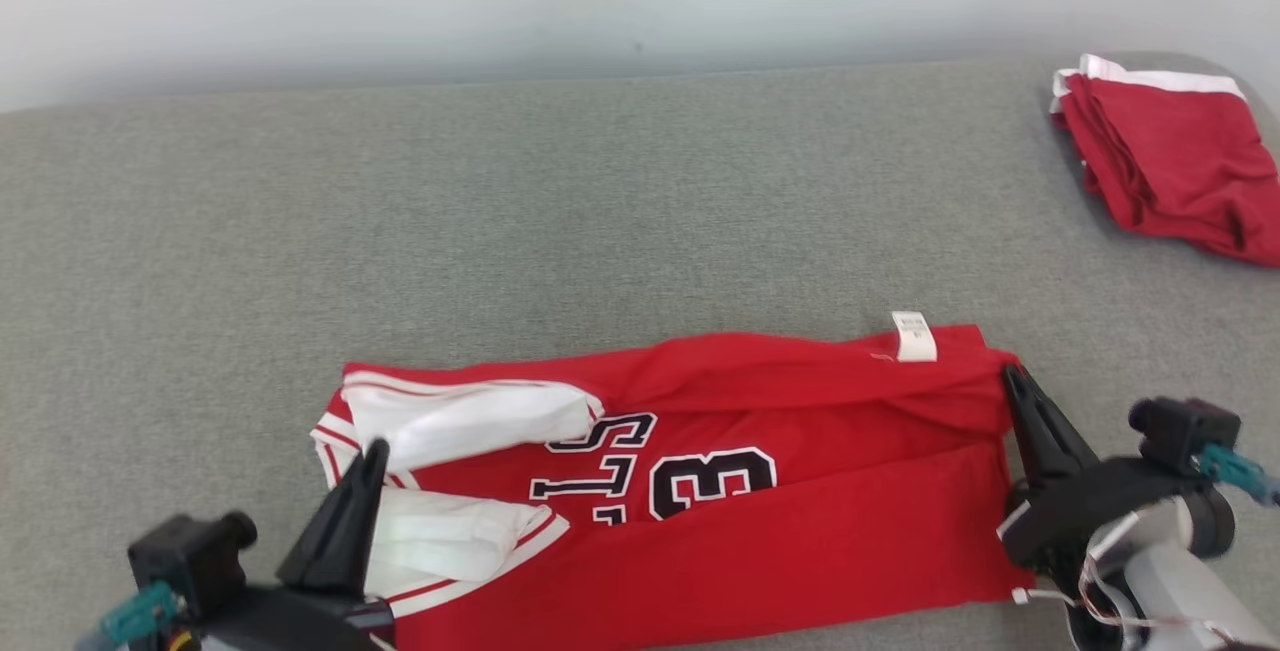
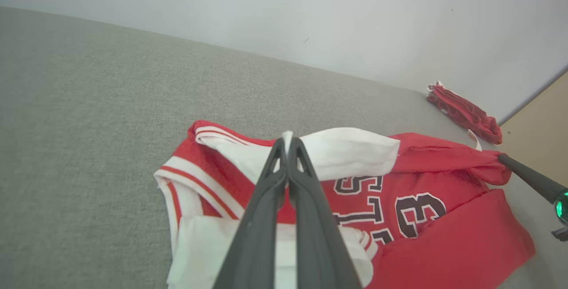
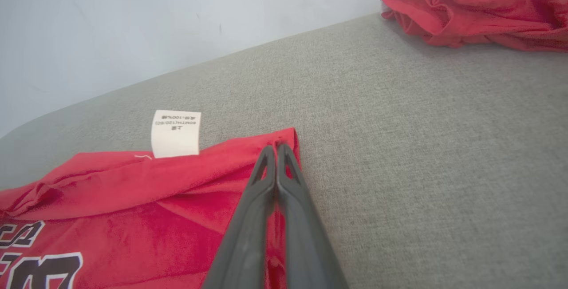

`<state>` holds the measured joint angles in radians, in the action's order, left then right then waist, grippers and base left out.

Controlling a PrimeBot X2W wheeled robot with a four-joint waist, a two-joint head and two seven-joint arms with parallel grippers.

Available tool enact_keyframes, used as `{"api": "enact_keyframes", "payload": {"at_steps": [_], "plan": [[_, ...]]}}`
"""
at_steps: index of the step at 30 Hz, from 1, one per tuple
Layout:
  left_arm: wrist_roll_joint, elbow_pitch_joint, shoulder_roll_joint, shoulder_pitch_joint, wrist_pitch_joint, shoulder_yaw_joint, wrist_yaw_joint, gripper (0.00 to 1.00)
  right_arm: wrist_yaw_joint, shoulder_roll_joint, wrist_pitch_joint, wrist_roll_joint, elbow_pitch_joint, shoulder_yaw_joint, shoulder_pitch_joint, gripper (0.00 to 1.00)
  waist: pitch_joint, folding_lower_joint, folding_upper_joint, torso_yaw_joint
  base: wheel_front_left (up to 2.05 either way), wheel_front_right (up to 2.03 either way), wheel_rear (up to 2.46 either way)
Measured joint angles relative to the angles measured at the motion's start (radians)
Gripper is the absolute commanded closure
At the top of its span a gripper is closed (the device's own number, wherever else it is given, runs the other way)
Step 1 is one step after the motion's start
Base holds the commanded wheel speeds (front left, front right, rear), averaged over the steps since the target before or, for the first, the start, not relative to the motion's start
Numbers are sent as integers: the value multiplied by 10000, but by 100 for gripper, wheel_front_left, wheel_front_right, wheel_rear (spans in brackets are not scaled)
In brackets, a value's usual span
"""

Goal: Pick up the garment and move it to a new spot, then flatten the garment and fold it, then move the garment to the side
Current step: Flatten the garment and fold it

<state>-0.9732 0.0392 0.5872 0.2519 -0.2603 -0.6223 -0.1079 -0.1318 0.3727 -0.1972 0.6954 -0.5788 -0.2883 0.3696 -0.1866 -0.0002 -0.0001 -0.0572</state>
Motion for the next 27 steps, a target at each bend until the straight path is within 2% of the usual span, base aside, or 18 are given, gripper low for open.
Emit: {"api": "enact_keyframes", "payload": {"at_steps": [9, 13, 18, 19, 20, 21, 22, 27], "plan": [[489, -410, -777, -1670, -21, 840, -134, 100, 0, 58, 522, -173, 1434, 941, -1580, 100, 177, 1, 0, 331, 0, 0, 0], [650, 100, -1074, -1909, -21, 761, 111, 100, 0, -67, 920, -543, 1703, 1175, -2107, 100, 186, 1, 0, 432, 0, 0, 0], [1229, 1156, -1221, -1859, -21, 430, 213, 100, 0, -428, 1342, -907, 1814, 1383, -2419, 100, 256, 1, 0, 482, 0, 0, 0], [1241, 1329, -1300, -1838, -21, 458, 261, 100, 0, -458, 1367, -974, 1847, 1425, -2471, 85, 267, 1, 0, 491, 0, 0, 0], [1267, 1457, -1394, -1798, -21, 525, 286, 72, 0, -483, 1406, -1024, 1900, 1469, -2497, 45, 281, 2, 0, 499, 0, 0, 0], [1361, 1536, -1465, -1744, -21, 594, 299, 28, 0, -491, 1440, -1091, 1981, 1486, -2517, 2, 297, 2, 0, 502, 0, 0, 0], [1473, 1565, -1526, -1693, -21, 715, 364, 0, 0, -523, 1444, -1110, 2071, 1507, -2528, 0, 312, 2, 0, 504, 0, 0, 0], [2236, 1407, -1962, -1676, -21, 1799, 558, 0, 0, -571, 1515, -1083, 2474, 1770, -2690, 0, 382, 2, 0, 534, 0, 0, 0]]}}
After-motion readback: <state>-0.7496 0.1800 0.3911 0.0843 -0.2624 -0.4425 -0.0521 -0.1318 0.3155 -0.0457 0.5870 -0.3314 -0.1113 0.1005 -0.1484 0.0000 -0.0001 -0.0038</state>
